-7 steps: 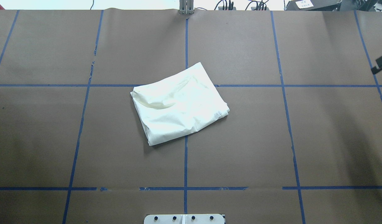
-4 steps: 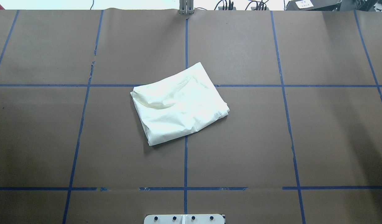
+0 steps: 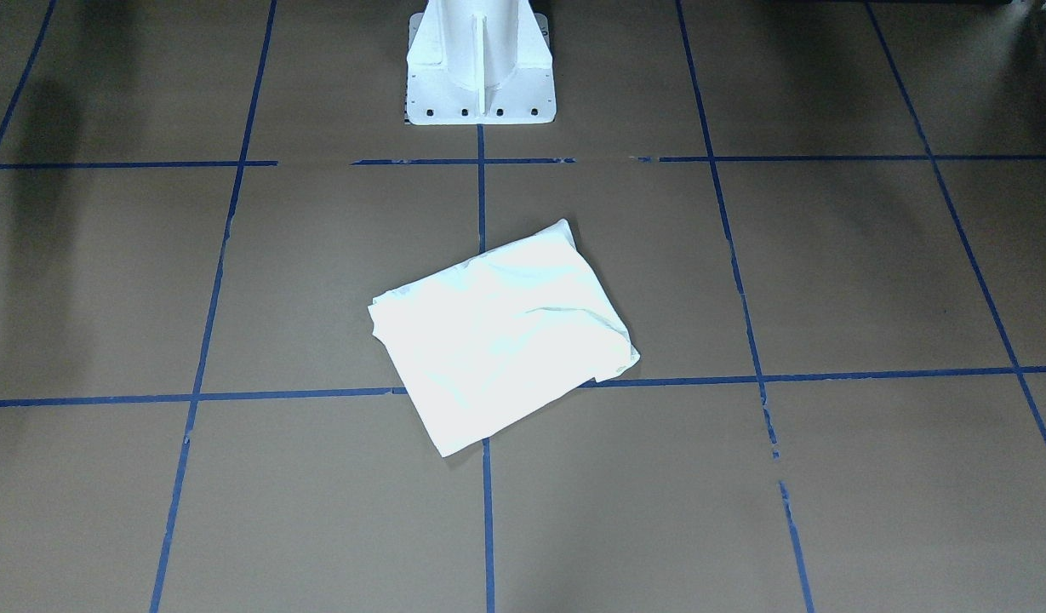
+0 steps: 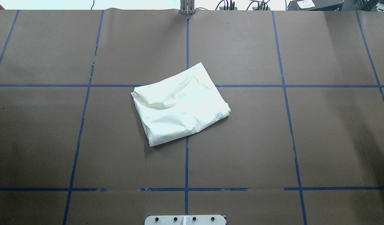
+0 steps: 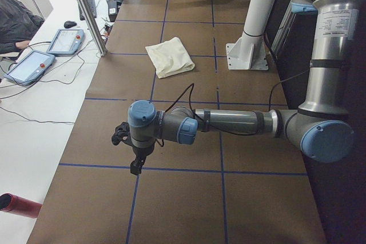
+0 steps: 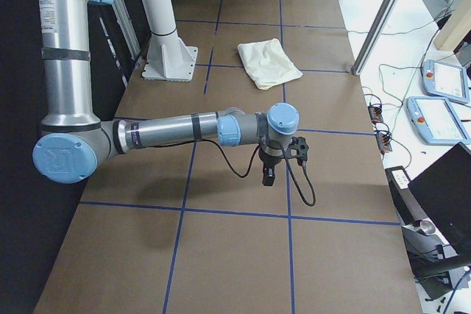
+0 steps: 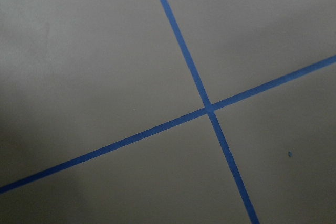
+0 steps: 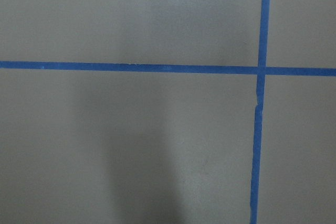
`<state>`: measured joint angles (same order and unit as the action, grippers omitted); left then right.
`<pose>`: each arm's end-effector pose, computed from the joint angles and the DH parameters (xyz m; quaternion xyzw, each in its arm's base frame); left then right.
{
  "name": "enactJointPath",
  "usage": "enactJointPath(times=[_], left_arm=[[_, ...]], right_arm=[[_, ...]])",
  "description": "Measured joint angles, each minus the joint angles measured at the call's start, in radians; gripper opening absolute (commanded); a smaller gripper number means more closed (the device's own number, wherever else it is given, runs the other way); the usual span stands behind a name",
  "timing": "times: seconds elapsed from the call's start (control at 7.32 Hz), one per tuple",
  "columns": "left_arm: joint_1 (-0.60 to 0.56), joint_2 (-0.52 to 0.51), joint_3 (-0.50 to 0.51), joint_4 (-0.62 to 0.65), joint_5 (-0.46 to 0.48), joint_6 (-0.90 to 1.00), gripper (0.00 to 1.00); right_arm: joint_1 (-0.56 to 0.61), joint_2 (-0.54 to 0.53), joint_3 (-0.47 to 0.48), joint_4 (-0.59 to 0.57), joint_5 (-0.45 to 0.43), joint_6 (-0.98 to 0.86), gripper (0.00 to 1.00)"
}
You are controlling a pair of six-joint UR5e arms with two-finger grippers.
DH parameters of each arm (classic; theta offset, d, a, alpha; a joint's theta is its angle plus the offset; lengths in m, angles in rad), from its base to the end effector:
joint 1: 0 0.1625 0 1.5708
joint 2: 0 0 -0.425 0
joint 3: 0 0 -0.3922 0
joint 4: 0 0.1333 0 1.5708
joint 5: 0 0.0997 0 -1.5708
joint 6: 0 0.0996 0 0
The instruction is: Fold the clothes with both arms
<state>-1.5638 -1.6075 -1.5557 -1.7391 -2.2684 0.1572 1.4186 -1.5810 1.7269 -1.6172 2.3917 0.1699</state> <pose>-0.0657 -0.5205 0.6349 0.1144 0.3326 0.1090 0.9297 -0.0145 -0.4931 0.5881 -0.0189 -0.4007 -0.0117 0.9159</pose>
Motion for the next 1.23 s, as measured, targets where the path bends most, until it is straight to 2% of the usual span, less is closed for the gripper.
enactJointPath(times=[0.41,0.82,1.23], left_arm=[[0.0,0.004,-0.013,0.001,-0.002,-0.044,1.0],[0.0,0.005,-0.015,0.001,-0.002,-0.045,1.0],[0.0,0.006,-0.012,0.001,-0.002,-0.045,1.0]], right_arm=[[0.057,-0.035,-0.007,0.001,0.003,-0.012,1.0],[0.146,-0.039,-0.083,0.0,0.017,-0.2,1.0],[0.165,-0.039,-0.103,0.0,0.02,-0.25,1.0]])
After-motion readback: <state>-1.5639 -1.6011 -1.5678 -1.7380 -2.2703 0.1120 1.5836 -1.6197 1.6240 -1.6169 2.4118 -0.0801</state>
